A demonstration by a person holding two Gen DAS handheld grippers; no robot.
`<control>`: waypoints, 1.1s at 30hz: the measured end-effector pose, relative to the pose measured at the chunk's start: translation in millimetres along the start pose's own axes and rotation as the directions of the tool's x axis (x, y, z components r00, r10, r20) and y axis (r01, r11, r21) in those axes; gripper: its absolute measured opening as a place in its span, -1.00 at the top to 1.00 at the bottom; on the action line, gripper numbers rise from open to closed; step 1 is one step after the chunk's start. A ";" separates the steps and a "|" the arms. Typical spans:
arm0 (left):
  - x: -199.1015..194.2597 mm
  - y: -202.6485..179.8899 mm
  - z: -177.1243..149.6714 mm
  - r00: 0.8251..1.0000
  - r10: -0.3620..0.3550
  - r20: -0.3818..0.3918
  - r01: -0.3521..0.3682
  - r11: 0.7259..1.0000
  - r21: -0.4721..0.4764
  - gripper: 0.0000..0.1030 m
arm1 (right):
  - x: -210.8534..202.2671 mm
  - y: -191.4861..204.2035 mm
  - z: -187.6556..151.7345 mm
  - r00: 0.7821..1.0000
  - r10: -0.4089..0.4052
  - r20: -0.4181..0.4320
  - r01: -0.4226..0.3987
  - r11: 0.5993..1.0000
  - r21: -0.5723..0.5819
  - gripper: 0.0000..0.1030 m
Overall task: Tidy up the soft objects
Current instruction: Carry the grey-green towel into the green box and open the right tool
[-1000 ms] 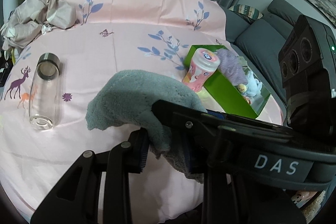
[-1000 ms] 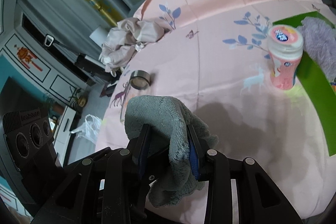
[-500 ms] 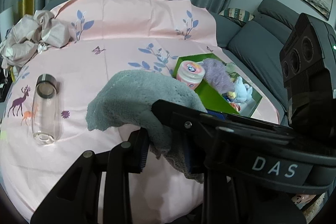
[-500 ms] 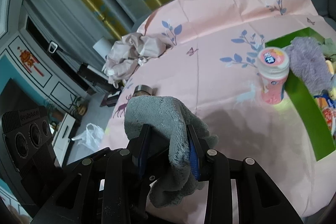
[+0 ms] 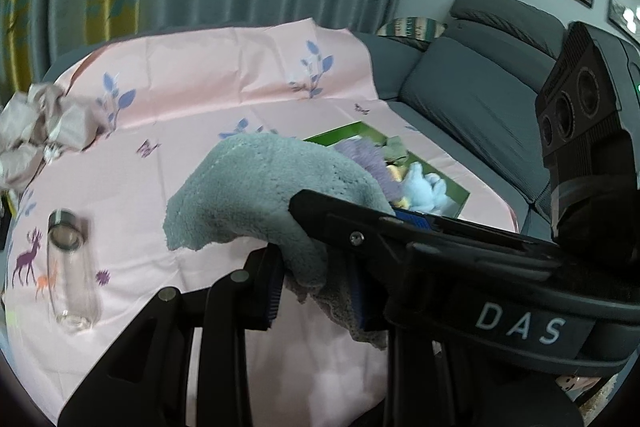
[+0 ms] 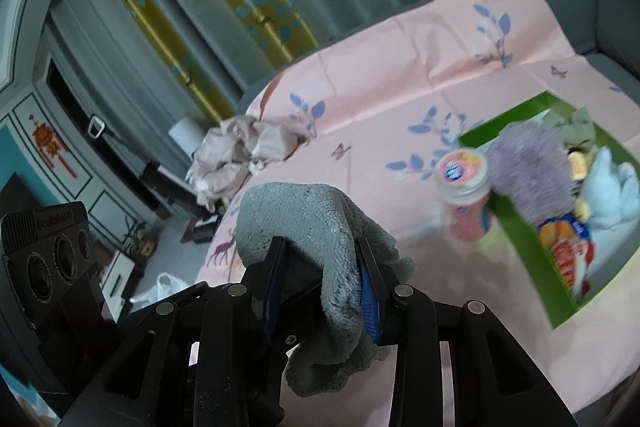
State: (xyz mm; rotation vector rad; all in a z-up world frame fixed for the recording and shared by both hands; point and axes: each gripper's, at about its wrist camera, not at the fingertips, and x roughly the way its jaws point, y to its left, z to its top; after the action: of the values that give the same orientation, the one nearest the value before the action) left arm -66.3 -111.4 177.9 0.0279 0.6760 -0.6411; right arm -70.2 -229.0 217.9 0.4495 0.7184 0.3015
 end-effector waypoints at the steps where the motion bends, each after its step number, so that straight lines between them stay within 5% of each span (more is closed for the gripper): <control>1: 2.1 -3.9 2.1 1.000 -0.008 0.001 0.008 1.000 0.008 0.53 | -2.8 -2.6 1.2 1.000 -0.004 0.009 0.004 1.000 0.004 0.29; 19: 71.4 -69.9 58.2 0.991 -0.129 0.027 0.125 0.983 0.134 0.53 | -50.3 -88.1 46.2 0.971 -0.110 0.210 0.084 0.988 0.131 0.28; 25: 115.1 -82.5 58.2 0.984 -0.172 -0.039 0.176 0.974 0.146 0.53 | -46.0 -121.5 48.1 0.947 -0.200 0.253 0.150 0.968 0.203 0.28; 33: 162.9 -95.4 47.5 0.965 -0.217 -0.147 0.234 0.965 0.115 0.53 | -34.0 -172.3 39.7 0.952 -0.232 0.197 0.163 0.935 0.314 0.28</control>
State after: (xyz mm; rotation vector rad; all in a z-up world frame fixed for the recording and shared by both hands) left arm 4.6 -287.8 136.0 0.1181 0.7713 -0.9095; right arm -48.0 -403.3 178.5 0.6777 0.5747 -0.0532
